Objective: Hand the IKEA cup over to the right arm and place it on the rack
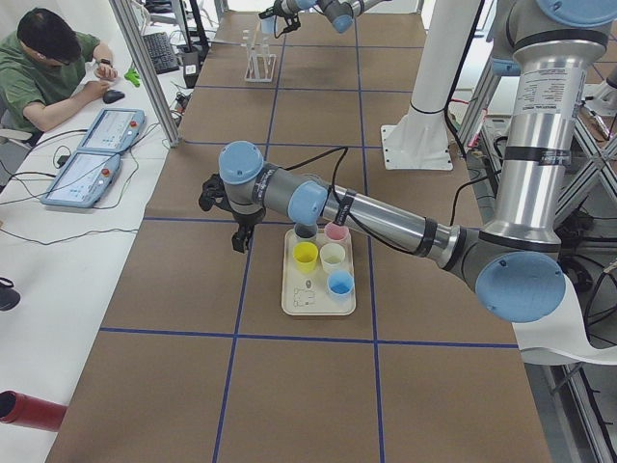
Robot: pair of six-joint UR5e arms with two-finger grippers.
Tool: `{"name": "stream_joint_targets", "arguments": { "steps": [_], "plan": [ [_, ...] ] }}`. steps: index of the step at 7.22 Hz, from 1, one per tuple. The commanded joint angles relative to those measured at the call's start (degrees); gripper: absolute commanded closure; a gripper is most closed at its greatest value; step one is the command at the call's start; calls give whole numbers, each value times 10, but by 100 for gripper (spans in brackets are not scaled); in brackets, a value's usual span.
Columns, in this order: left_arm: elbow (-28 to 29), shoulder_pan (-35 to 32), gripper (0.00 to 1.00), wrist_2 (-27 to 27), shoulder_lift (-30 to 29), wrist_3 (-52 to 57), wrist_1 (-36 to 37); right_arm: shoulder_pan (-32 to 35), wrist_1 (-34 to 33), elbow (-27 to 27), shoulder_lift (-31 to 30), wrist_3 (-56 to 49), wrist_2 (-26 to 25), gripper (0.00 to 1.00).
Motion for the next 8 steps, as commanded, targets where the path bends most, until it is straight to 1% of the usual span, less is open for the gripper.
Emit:
{"name": "stream_joint_targets", "arguments": {
  "steps": [1, 6, 8],
  "plan": [
    [3, 0, 0, -1, 0, -1, 0, -13, 0, -12, 3, 2, -14, 74],
    [12, 1, 0, -2, 0, -1, -1, -18, 1, -25, 4, 3, -23, 70],
    [15, 2, 0, -2, -1, -1, -2, -19, 1, -50, 34, 4, -25, 70]
  ]
}}
